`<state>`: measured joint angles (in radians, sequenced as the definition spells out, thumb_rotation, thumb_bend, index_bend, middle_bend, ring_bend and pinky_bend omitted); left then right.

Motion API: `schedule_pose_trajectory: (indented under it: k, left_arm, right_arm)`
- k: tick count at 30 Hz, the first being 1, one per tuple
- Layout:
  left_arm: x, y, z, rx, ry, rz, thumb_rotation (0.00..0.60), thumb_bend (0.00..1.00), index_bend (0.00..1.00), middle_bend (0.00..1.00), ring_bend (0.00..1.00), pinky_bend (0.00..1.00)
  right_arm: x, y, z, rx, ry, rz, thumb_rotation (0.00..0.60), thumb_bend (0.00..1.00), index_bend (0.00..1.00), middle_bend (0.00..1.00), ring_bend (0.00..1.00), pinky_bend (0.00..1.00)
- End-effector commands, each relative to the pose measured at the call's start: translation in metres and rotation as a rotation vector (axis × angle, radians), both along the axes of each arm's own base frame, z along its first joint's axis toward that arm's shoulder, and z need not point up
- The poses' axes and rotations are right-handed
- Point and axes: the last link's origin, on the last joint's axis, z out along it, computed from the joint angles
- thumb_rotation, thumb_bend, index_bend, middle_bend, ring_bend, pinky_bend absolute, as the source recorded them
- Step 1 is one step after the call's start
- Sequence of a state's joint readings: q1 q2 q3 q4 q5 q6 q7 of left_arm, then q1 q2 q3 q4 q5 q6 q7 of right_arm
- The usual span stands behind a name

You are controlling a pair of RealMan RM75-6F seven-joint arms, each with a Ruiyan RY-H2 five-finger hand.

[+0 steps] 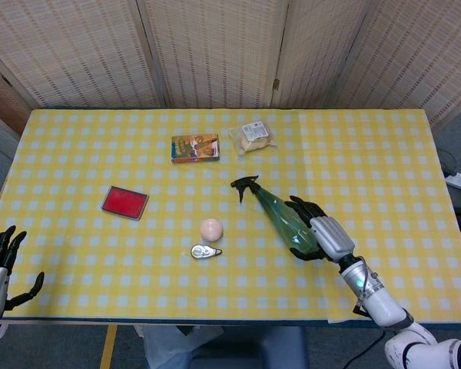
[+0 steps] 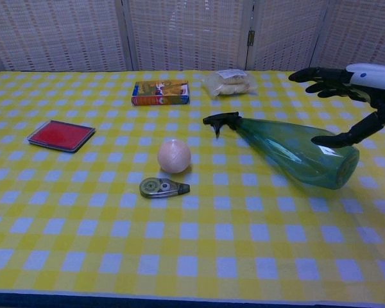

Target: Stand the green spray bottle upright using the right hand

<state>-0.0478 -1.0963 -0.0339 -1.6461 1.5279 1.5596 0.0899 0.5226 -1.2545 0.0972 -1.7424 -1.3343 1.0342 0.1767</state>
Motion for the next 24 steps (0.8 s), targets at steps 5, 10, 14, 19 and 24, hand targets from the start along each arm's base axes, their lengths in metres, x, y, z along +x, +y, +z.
schedule_pose_trajectory:
  k: [5,10,14,19,24]
  left_arm:
    - [0.001,-0.002,-0.001,-0.008,-0.006,-0.008,0.315,0.43,0.02,0.00,0.00,0.00]
    - [0.000,0.001,-0.002,-0.024,-0.013,-0.001,0.316,0.43,0.02,0.00,0.00,0.00]
    - [-0.001,0.002,-0.002,-0.024,-0.016,-0.002,0.315,0.43,0.02,0.00,0.00,0.00]
    - [-0.001,0.003,-0.002,-0.023,-0.017,0.001,0.316,0.43,0.02,0.00,0.00,0.00]
    - [-0.001,0.002,-0.001,-0.015,-0.017,-0.002,0.316,0.43,0.02,0.00,0.00,0.00]
  right_arm:
    - [-0.048,0.019,-0.014,-0.149,0.173,0.023,0.600,0.32,0.00,0.00,0.00,0.00]
    - [-0.061,0.018,-0.028,-0.153,0.190,0.011,0.600,0.32,0.00,0.00,0.00,0.00]
    - [-0.067,0.012,-0.033,-0.163,0.189,0.002,0.600,0.32,0.00,0.00,0.00,0.00]
    - [-0.075,0.009,-0.035,-0.136,0.179,-0.029,0.600,0.32,0.00,0.00,0.00,0.00]
    - [-0.075,0.010,-0.013,-0.157,0.145,-0.017,0.600,0.32,0.00,0.00,0.00,0.00]
